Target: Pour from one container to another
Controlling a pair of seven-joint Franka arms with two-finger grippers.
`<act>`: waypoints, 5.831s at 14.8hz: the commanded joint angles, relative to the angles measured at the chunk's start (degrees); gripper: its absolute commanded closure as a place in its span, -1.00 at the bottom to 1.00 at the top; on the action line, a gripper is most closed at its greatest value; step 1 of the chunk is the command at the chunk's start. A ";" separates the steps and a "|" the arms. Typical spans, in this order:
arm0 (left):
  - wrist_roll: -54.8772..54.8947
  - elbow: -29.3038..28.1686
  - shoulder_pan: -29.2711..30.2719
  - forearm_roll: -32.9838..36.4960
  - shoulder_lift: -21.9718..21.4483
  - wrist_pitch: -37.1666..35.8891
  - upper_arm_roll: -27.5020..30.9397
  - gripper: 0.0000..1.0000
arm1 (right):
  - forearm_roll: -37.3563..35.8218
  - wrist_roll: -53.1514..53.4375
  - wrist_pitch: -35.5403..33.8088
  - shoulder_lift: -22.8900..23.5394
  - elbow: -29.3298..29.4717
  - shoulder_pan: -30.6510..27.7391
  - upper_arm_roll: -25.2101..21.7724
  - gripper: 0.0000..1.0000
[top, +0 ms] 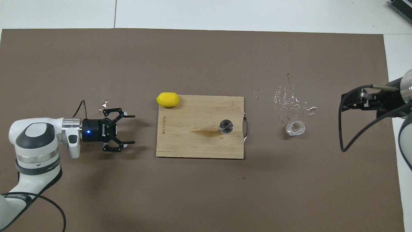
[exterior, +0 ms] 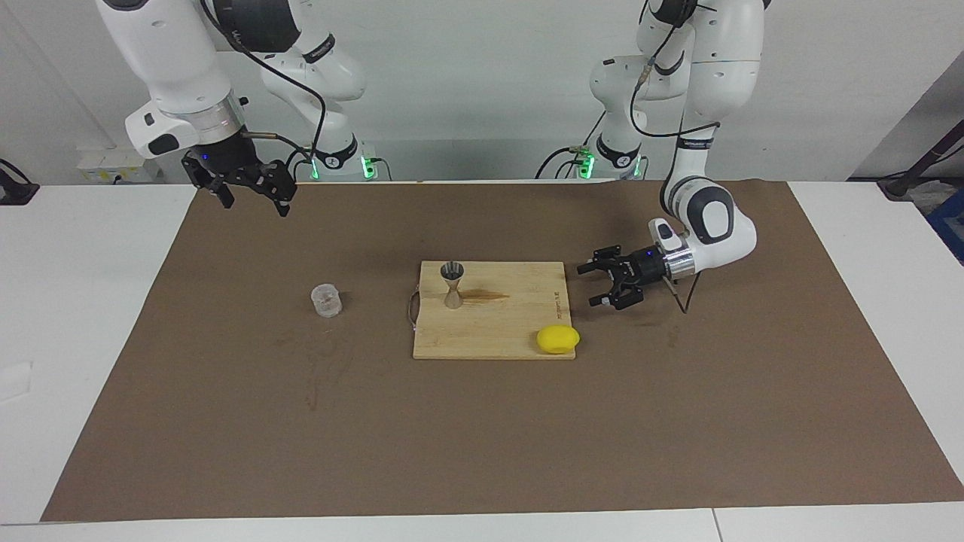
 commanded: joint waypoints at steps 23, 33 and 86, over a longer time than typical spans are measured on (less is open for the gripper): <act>-42.35 38.21 7.75 45.28 -1.93 -15.38 -0.13 -1.00 | 21.99 53.86 9.34 6.97 -11.82 -13.84 0.26 -1.00; -87.62 37.42 -0.96 63.13 -13.61 -20.12 -0.39 -1.00 | 32.27 42.81 17.50 10.14 -23.67 -18.59 0.26 -1.00; -148.39 34.25 -7.11 65.69 -15.38 -11.51 4.44 -1.00 | 7.26 88.57 32.55 12.07 -12.80 20.69 0.61 1.00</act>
